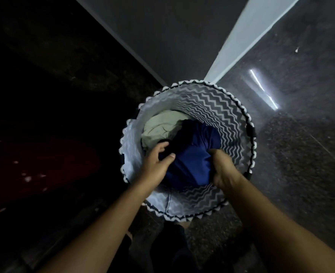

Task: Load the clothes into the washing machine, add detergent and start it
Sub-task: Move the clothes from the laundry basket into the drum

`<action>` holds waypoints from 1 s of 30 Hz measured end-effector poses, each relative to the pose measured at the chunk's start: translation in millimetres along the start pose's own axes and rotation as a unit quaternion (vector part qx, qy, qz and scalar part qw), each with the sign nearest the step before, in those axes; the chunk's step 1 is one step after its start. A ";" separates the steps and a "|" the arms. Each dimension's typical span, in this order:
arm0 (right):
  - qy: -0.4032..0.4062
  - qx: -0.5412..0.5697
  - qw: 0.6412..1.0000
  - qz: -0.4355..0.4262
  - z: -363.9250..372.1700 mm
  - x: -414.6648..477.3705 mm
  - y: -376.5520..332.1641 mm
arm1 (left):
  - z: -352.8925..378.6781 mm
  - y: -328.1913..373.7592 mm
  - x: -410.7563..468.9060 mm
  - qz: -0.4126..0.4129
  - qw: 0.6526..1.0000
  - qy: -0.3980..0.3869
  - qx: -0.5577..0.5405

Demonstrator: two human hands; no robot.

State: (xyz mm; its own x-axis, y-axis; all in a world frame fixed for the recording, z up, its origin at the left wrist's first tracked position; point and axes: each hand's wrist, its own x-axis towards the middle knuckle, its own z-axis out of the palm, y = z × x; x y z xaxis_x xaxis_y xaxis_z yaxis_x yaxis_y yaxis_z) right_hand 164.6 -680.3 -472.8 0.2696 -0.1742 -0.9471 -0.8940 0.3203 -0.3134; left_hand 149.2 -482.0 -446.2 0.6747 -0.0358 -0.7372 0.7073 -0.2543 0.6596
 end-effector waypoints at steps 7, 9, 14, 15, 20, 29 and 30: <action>-0.117 0.037 0.992 -0.014 18.8 -128.3 -29.8 | -24.6 72.1 -40.0 -0.112 0.972 -0.106 -0.179; -0.164 0.056 0.985 -0.019 17.3 -174.0 -42.5 | -28.4 92.5 -59.1 -0.151 0.965 -0.108 -0.185; -0.254 0.111 0.959 -0.059 5.0 -287.8 -73.6 | -40.9 154.9 -133.5 -0.152 0.969 -0.090 -0.175; -0.271 0.119 0.953 -0.064 1.1 -306.8 -79.1 | -42.6 165.8 -145.2 -0.145 0.971 -0.079 -0.174; -0.221 0.064 0.966 -0.114 -39.5 -362.9 -101.7 | -46.6 232.5 -216.9 -0.164 0.972 -0.084 -0.144; -0.082 -0.125 0.934 -0.323 -100.1 -435.5 -134.6 | -63.1 338.4 -329.2 0.090 0.982 -0.081 -0.146; -0.115 -0.131 0.929 -0.326 -102.8 -440.1 -136.6 | -66.6 351.3 -339.2 0.111 0.980 -0.088 -0.139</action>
State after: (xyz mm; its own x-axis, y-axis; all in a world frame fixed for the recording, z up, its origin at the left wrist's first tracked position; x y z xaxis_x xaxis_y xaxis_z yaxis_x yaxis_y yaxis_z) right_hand 131.3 -743.2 -6.1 0.8271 -0.0389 -0.5607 -0.5618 -0.0264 -0.8269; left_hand 182.9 -494.8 45.3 0.7889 -0.2334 -0.5685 0.5937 0.0504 0.8031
